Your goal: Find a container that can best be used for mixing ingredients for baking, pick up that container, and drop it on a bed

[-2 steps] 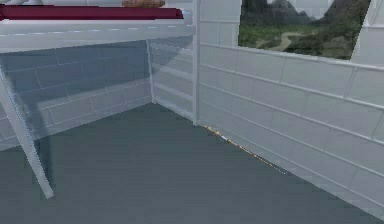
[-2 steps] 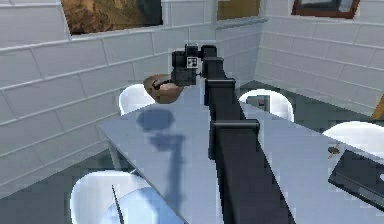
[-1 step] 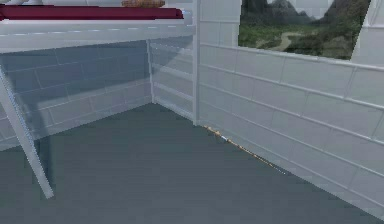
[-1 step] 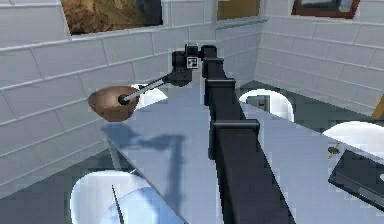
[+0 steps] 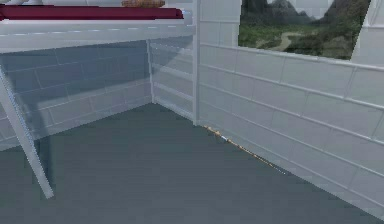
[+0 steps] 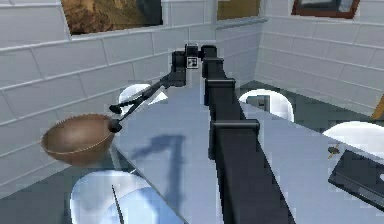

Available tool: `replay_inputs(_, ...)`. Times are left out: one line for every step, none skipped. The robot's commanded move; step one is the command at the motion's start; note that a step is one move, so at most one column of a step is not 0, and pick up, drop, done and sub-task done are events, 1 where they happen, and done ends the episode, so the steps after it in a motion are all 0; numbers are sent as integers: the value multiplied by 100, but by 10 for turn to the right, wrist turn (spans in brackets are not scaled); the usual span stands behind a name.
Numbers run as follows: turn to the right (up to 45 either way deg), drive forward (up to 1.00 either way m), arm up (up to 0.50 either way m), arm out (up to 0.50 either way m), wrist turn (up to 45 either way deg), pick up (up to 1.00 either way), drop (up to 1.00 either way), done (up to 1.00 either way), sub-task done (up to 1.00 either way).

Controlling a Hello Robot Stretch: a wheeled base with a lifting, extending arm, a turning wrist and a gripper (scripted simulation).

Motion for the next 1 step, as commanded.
replay_inputs(0, 0, 0, 0, -210, 0, 0, 0, 0)
